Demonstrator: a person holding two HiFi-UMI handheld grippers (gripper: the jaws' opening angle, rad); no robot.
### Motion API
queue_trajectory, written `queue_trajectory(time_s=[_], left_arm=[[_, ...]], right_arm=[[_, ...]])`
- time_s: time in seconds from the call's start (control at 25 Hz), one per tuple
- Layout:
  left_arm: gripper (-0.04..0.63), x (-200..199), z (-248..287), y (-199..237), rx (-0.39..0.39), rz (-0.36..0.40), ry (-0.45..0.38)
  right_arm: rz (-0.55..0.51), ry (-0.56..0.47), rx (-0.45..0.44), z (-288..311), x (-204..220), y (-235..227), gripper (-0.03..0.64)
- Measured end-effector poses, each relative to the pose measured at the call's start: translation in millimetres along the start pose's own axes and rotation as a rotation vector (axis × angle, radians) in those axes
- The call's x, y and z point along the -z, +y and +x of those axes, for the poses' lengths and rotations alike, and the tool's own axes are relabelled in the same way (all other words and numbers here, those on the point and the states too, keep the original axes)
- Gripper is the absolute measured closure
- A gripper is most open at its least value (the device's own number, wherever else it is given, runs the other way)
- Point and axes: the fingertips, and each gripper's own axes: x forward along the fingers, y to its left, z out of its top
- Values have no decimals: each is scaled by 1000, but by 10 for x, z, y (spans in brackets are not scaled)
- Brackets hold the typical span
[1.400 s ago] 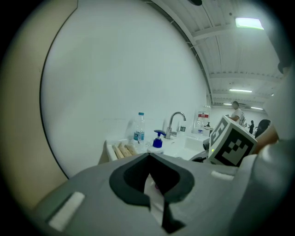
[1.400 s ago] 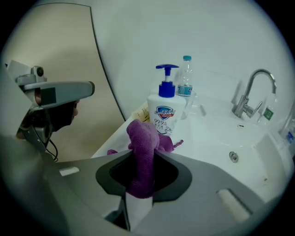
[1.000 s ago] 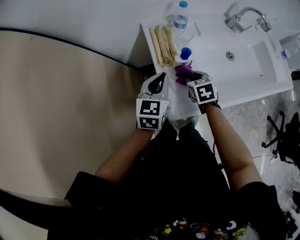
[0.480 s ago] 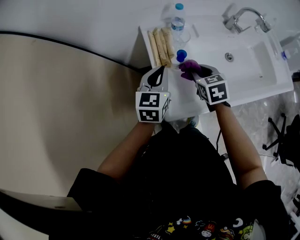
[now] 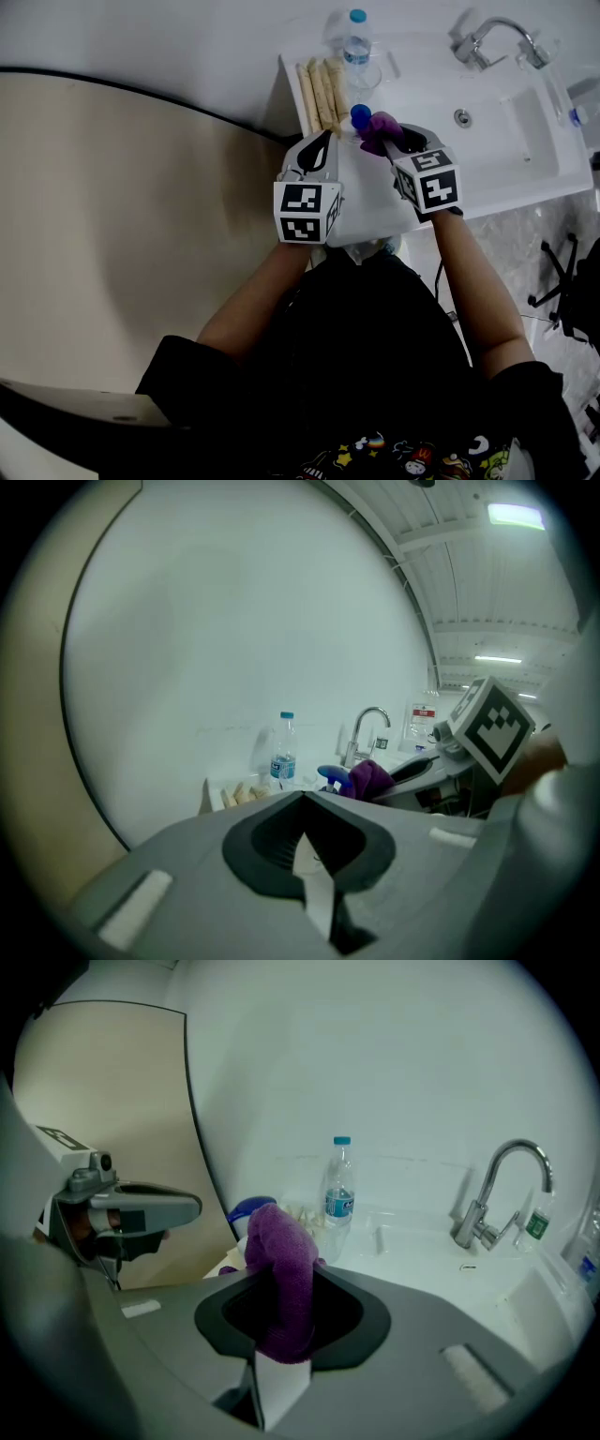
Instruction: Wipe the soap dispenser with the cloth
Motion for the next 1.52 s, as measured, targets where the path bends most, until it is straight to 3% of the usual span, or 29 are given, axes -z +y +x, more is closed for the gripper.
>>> queue_trajectory(time_s=[0.16,0.44,0.84,1.32,1.52], left_arm=[[595,43,24,26,-8,6,4],[595,18,3,-25,-37,48,-17],[595,57,47,-229,-76,52,4],[595,-116,25,-200,-171,24,-32],[595,-93,-33,-99,-178,5,-48]], right_arm=[[16,10,-4,197,216,-94,502],[36,-138,-102,324,312,-99,502],[10,-130,-204,400,563,-181,503],[-73,-426,-313,-399,-706,-30,503],[-113,-479,-327,-479,-1008,164,503]])
